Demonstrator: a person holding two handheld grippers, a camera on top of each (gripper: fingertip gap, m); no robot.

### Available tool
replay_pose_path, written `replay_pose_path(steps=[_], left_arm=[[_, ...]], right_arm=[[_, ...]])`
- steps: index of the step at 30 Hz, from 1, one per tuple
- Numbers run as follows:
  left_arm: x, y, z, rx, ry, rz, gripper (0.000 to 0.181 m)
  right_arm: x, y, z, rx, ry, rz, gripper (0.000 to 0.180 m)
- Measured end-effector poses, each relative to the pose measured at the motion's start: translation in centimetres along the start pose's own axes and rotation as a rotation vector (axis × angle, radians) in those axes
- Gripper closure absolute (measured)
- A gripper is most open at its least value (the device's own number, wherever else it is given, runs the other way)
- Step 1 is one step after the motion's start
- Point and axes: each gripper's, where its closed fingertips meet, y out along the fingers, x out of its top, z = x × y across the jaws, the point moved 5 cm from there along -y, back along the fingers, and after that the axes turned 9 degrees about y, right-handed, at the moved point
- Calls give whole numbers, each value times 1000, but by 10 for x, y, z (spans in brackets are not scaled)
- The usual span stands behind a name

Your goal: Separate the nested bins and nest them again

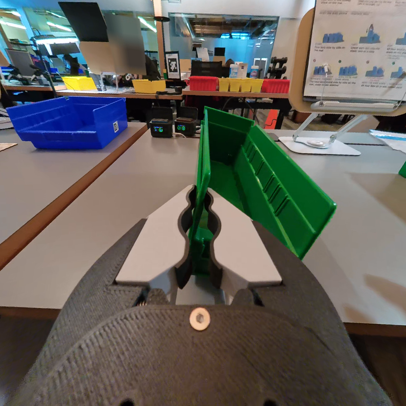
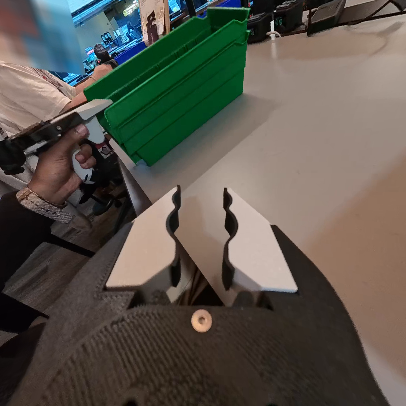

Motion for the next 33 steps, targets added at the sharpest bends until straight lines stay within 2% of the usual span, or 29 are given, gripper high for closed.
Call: replay_pose_path(steps=[6,16,33], left_arm=[[-12,4,5,25,-10,61,177],[-8,3,2,-4,-23,5,165],[-9,7,2,15,-3,12,165]], right_arm=[[-1,2,-1,15,35,9,142],[-6,7,2,49,81,39,143],[-10,6,5,71,88,62,143]])
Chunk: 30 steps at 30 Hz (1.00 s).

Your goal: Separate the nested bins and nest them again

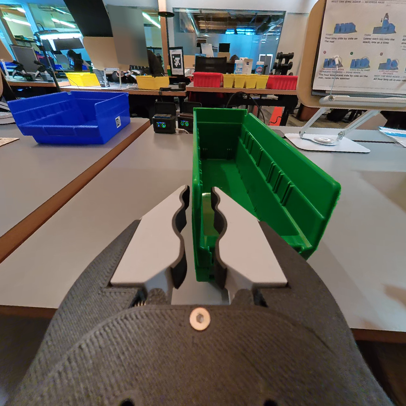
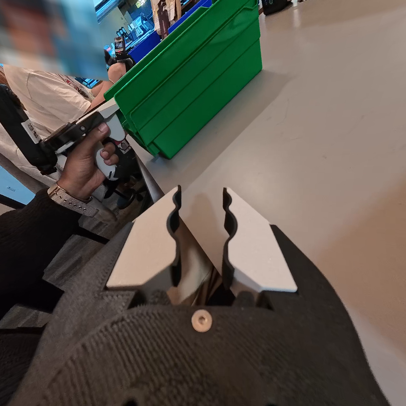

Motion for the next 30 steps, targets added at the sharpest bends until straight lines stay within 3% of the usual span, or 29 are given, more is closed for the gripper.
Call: replay_pose_path(steps=[8,11,15,18,26,30], left_arm=[[1,1,2,8,5,-14,158],[5,0,4,7,18,5,144],[10,-1,17,119,201,192,116],[23,-6,24,208,357,257,111],[20,-1,8,273,626,376,118],[7,5,2,230,609,415,130]], right_arm=[[-1,1,0,5,12,4,143],[-1,1,0,7,13,7,143],[-1,1,-1,10,28,5,143],[-1,2,-3,17,59,4,143],[1,6,-15,-24,92,-22,148],[8,7,-14,-85,-26,-86,154]])
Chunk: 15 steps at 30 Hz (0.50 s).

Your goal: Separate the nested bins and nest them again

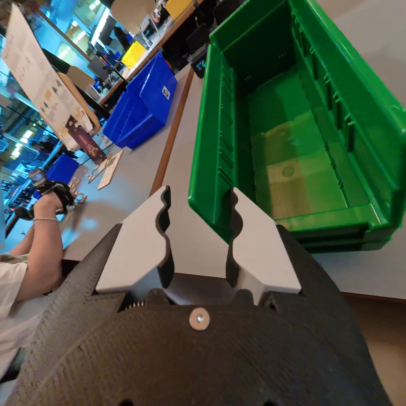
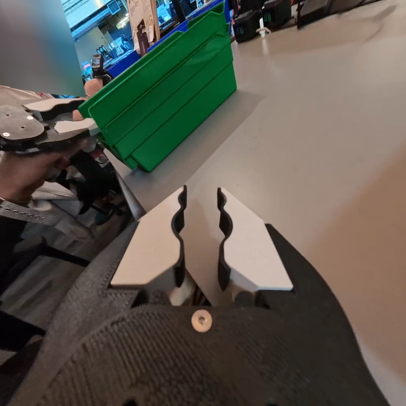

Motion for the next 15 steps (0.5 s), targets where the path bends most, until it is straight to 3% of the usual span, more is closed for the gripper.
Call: replay_pose_path(steps=[9,15], left_arm=[[0,5,-8,-53,-42,-7,146],[2,3,-9,-3,15,15,144]], right_arm=[[-4,3,4,-36,-123,11,156],[-2,-2,6,-24,-115,10,156]])
